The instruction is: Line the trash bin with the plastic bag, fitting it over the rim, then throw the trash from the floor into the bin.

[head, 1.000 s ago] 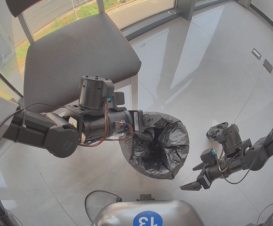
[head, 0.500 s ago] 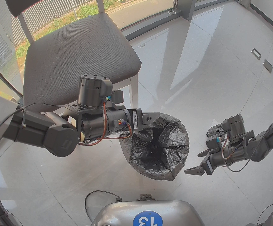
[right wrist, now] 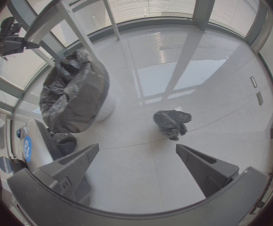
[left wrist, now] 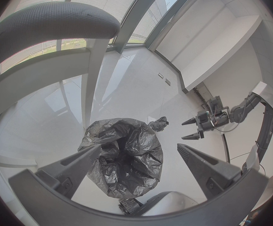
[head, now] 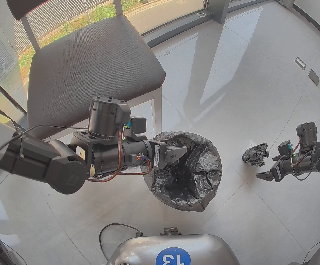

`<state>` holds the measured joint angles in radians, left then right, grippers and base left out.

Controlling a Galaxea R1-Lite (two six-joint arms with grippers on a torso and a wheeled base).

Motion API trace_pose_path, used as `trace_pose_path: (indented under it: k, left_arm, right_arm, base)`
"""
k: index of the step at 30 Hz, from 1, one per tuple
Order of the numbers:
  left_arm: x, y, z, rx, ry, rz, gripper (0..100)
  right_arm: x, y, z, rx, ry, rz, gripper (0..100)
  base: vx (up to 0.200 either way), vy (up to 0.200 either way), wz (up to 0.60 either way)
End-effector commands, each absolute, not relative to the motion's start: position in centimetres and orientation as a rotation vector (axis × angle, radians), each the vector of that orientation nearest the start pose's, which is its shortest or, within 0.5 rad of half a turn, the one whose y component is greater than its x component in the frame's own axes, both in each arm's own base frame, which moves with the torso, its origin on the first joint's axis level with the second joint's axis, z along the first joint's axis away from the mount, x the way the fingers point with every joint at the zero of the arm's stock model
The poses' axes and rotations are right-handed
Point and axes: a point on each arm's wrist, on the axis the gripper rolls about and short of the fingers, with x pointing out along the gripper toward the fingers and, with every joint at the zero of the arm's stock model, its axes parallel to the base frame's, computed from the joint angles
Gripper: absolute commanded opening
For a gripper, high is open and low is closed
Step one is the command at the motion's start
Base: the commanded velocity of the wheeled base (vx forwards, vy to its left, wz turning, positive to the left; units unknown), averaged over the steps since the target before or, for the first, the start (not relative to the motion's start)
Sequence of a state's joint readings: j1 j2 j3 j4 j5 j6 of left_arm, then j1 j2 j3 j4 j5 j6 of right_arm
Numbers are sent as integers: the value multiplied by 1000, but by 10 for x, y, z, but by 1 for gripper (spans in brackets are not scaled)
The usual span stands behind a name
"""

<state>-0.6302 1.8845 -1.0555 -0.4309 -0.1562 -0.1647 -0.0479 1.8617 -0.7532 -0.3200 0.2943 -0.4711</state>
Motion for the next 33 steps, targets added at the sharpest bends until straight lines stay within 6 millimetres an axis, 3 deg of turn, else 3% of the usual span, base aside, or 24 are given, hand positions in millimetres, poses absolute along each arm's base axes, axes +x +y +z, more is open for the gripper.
trace_pose_path:
  k: [1,5,12,20,33]
  left_arm:
    - [284,-216,168,-50,462,-750,100]
    - [282,-217,165,-18,469,-748,100]
    - [282,-215,161,63,482,-702,100]
    - [281,-213,159,120,475,-682,100]
    - [282,-214,159,115,474,-682,100]
  right_arm:
    - [321,-20,83,-324,726,357,100]
    - [344,-34,75,-352,726,273,100]
    - [353,-45,71,-356,731,235,100]
    - [359,-47,66,-356,736,235,100]
    - [407,-50,32,-360,737,245,100]
  base:
    - [0,0,0]
    - [0,0,0]
    - [0,0,0]
    - [0,0,0]
    - [0,0,0]
